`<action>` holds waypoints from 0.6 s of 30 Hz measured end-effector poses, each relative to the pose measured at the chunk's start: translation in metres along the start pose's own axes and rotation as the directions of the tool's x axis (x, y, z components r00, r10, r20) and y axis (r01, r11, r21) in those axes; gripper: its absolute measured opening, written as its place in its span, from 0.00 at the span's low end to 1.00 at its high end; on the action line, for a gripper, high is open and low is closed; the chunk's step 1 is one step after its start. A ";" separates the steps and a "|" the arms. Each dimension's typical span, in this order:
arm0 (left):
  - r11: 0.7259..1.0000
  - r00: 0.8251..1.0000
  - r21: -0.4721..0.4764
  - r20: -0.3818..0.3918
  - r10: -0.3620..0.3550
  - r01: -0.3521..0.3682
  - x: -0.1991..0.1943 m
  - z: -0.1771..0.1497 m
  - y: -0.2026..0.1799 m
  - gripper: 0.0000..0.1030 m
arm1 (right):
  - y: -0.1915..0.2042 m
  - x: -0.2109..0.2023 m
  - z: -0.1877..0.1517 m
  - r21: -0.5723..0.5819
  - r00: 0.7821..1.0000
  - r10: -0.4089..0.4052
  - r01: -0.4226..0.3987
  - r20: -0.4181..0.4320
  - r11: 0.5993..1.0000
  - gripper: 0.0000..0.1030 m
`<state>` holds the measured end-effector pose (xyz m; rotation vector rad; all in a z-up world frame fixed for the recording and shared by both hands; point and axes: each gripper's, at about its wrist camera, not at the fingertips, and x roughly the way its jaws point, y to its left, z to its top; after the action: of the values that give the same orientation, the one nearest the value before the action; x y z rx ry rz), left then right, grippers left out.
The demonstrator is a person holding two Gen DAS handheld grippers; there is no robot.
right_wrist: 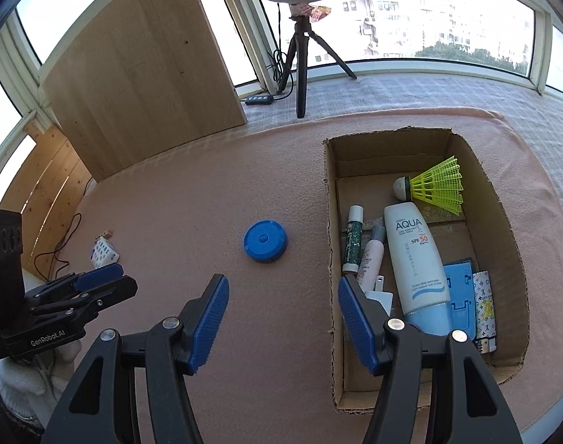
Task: Organize objects
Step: 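Move the left tool to the white tissue pack and close on it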
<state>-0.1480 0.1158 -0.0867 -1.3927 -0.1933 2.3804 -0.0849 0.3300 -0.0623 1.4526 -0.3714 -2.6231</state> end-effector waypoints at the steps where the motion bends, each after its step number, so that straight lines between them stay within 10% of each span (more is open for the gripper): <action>1: 1.000 1.000 -0.019 0.005 0.013 -0.013 -0.003 0.000 0.012 0.56 | 0.006 0.004 0.001 -0.006 1.000 0.008 -0.008 -0.006 1.000 0.56; 18: 0.949 0.981 -0.271 0.051 0.185 -0.164 -0.034 0.020 0.198 0.63 | 0.084 0.045 0.005 -0.080 0.995 0.069 -0.074 -0.069 0.994 0.56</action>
<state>-0.1993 -0.0781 -0.1094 -1.4918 -0.4415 2.6341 -0.1139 0.2399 -0.0736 1.4681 -0.2992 -2.4964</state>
